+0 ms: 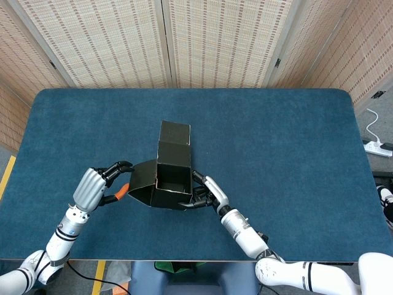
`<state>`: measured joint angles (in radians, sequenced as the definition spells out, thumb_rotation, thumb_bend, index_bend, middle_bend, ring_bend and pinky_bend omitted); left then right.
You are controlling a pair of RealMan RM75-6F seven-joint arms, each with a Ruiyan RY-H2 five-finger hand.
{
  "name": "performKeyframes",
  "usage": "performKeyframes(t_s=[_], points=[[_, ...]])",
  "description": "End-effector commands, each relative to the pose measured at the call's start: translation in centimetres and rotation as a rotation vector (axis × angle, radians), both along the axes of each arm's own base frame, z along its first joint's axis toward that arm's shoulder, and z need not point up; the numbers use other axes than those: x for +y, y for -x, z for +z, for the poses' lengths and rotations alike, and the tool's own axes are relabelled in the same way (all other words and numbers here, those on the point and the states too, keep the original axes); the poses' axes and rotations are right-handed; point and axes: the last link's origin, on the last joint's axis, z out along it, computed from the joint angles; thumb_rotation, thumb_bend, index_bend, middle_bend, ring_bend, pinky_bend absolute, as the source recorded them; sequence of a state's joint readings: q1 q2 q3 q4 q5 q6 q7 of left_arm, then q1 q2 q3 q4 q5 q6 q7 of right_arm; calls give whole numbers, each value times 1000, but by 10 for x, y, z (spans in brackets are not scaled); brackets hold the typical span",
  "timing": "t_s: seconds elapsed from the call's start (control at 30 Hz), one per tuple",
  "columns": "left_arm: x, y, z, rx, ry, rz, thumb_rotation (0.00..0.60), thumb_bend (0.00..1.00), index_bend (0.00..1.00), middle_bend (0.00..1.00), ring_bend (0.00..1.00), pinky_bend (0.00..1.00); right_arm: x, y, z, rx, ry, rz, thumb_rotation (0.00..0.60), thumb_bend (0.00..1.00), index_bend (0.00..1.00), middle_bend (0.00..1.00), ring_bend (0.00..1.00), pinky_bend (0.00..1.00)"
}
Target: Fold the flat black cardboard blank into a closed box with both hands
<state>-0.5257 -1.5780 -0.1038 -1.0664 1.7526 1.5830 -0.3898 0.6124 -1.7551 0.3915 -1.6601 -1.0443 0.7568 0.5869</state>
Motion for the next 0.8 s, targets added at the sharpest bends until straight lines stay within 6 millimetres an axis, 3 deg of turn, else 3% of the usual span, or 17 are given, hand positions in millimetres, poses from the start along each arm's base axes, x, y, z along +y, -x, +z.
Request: performKeyframes(t_s=[0.03,0.8], points=[[-4,-7,0,2,24,-38,600,393,378,406,799,867,2,-1,-3,3,-5,8,600,238,532,608,791,1000],[-1,-21,-31,146,93,-150,600,363,390,390,797,865,7,-2,-35,132,58,127,600,239,532,606,791,1000]])
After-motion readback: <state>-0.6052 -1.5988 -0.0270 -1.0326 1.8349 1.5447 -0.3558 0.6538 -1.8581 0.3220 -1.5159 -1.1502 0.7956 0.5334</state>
